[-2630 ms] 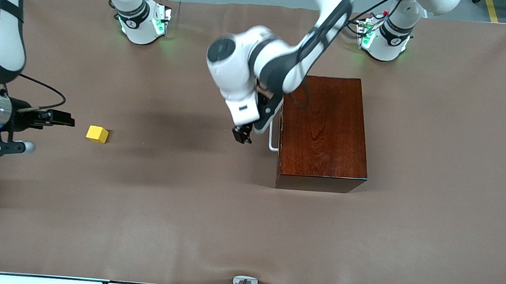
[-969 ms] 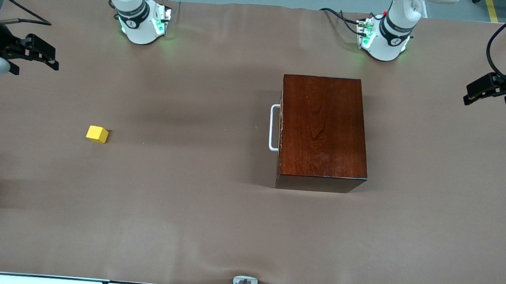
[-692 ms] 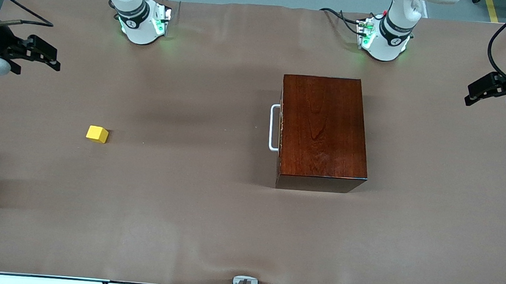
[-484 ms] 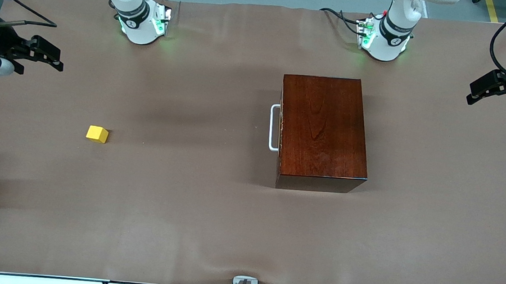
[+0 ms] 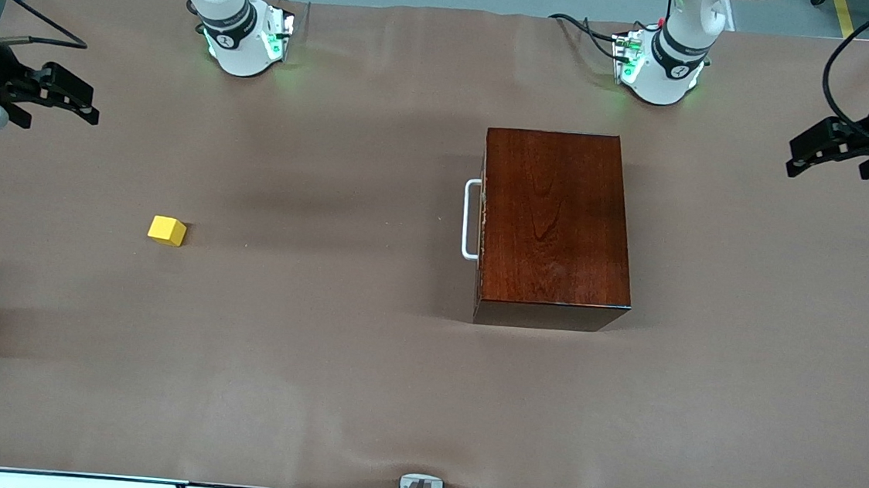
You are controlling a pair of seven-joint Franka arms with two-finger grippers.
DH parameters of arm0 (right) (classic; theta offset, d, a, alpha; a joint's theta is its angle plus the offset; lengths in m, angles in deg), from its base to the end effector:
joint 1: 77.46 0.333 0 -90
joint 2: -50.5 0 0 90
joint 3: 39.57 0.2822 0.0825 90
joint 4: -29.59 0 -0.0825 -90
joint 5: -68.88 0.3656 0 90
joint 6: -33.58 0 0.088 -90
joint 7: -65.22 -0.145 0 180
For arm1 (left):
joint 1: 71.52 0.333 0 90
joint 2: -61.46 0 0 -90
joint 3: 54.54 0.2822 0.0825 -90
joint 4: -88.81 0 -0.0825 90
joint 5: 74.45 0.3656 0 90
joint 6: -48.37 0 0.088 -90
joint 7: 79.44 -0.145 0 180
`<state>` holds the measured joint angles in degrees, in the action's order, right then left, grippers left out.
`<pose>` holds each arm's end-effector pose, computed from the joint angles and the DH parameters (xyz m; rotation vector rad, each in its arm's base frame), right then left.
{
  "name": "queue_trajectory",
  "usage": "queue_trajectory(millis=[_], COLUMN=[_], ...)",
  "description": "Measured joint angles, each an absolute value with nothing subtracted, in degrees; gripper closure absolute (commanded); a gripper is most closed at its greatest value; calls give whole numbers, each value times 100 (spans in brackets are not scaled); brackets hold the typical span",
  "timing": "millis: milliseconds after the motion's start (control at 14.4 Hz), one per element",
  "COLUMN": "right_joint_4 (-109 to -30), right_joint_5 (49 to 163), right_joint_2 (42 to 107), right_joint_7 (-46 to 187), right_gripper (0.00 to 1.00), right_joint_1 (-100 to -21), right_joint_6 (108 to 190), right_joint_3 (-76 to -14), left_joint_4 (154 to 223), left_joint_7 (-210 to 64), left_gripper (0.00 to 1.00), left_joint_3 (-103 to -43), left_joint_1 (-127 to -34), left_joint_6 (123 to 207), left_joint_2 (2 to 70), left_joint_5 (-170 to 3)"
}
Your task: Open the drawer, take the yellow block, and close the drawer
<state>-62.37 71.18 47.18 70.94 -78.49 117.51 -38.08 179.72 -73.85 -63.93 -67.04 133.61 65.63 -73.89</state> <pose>0.5053 0.0105 0.5590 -3.0921 -0.1708 0.1245 0.5045 -0.0445 0.5759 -3.1173 -0.0205 0.0391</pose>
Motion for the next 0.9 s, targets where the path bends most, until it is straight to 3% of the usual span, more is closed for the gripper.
queue_trajectory(millis=[277,900], right_joint_4=[-6237,-6238], right_joint_5=[7118,7118], right_joint_2=[4718,4718], right_joint_7=[7094,7094], right_gripper=[0,0], right_joint_1=[-7846,-7846], right_joint_6=[11752,11753], right_joint_3=[-3811,-3813], left_joint_4=[18199,18046], left_joint_7=[-6957,-6839], left_gripper=[0,0], left_joint_3=[-6723,-6735], left_joint_1=[-6560,-6517], left_joint_6=[13357,13282], left_joint_2=[6806,6936], left_joint_5=[-7389,-7389])
